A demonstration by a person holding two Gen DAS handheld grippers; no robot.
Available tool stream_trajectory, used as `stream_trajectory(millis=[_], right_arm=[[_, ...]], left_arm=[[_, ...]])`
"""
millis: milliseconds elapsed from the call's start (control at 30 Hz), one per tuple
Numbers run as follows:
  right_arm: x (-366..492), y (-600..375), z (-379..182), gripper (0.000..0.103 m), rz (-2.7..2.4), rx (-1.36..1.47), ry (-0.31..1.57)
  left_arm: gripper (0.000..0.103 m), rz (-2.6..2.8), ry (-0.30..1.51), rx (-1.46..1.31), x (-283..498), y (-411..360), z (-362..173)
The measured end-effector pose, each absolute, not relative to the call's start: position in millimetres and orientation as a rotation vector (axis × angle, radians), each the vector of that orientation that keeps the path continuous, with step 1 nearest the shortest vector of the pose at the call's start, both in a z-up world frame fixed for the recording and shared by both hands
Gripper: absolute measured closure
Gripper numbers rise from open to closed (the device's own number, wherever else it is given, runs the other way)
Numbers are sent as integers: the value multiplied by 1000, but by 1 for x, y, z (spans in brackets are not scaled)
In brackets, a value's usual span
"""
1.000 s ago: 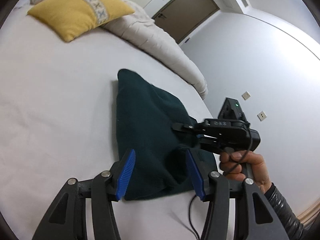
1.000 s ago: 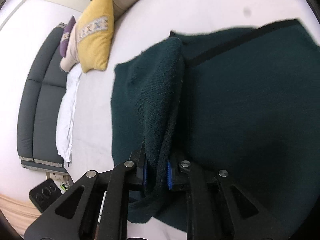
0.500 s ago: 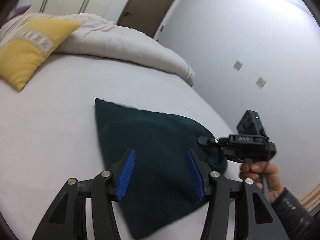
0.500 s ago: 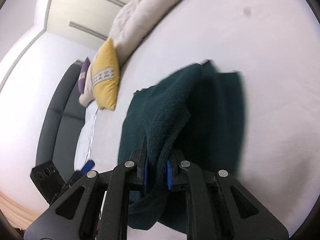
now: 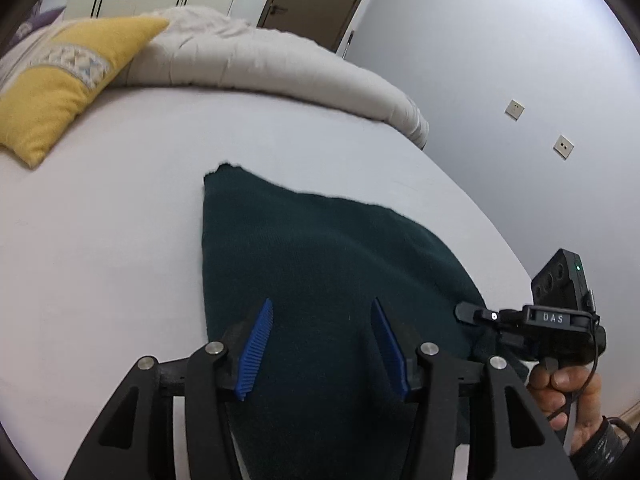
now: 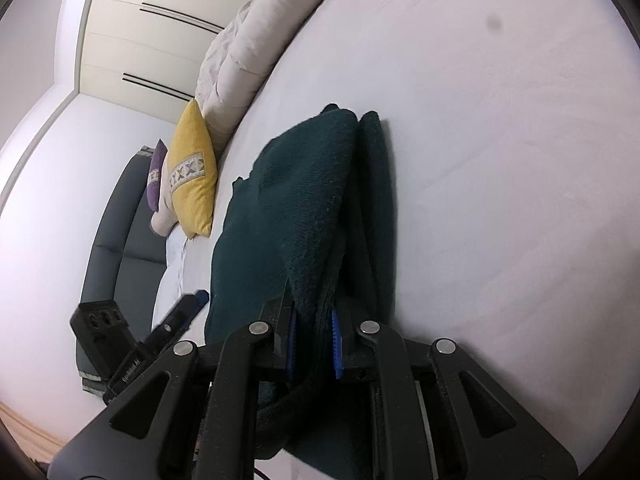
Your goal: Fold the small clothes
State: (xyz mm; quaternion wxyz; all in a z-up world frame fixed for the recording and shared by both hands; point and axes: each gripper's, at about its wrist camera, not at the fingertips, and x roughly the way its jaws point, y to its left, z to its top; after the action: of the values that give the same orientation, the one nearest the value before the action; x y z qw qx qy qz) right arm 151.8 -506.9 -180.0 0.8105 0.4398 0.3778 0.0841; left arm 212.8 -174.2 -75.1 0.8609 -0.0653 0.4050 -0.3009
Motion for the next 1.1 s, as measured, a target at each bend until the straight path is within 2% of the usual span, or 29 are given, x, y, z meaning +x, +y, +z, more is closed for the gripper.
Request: stream_trajectory(millis=[100, 167, 233, 267, 333, 367, 400, 533, 567, 600, 633, 700, 733, 767, 900, 967, 1100], right_arm=[[146, -508, -185, 93, 173, 978, 812], [147, -510, -192, 93, 194, 1028, 811], [142, -512, -192, 87, 191, 1062, 823], [139, -511, -184, 81, 162, 1039, 833], [132, -503, -165, 55, 128, 987, 826], [125, -501, -154, 31, 112, 973, 822], [119, -496, -144, 24, 86, 955, 831], [124, -464, -121, 24, 74, 851, 931], [128, -451, -116, 27, 32, 757, 969], [130, -440, -112, 39, 13, 687, 988], [129, -428, -109, 46, -25, 600, 1011], [122, -412, -112, 75, -37, 528, 1052], [117, -414, -116, 79, -39, 521, 1056], [108, -416, -120, 89, -61, 510, 1057], [59, -459, -156, 100, -90, 724, 983], [38, -481, -177, 101, -54, 876, 917], [20, -495, -200, 100, -32, 985, 857]], left_arm=[[45, -642, 935, -54, 221, -187, -91], [45, -642, 914, 7, 220, -192, -98], [45, -640, 921, 10, 220, -191, -96], [45, -639, 929, 12, 221, -190, -96], [45, -640, 932, 25, 222, -189, -95], [45, -638, 930, 30, 222, -188, -95], [45, -634, 926, 35, 222, -188, -96], [45, -624, 919, 46, 218, -194, -95], [45, -625, 922, 44, 219, -193, -95], [45, -626, 921, 44, 218, -194, -95], [45, -628, 924, 44, 219, -195, -96], [45, -631, 922, 47, 217, -196, -96], [45, -629, 921, 45, 218, -196, -96], [45, -630, 919, 44, 218, -196, -97], [45, -634, 918, 43, 219, -196, -98], [45, -634, 916, 46, 219, -196, -99], [45, -634, 916, 44, 219, -196, -99]])
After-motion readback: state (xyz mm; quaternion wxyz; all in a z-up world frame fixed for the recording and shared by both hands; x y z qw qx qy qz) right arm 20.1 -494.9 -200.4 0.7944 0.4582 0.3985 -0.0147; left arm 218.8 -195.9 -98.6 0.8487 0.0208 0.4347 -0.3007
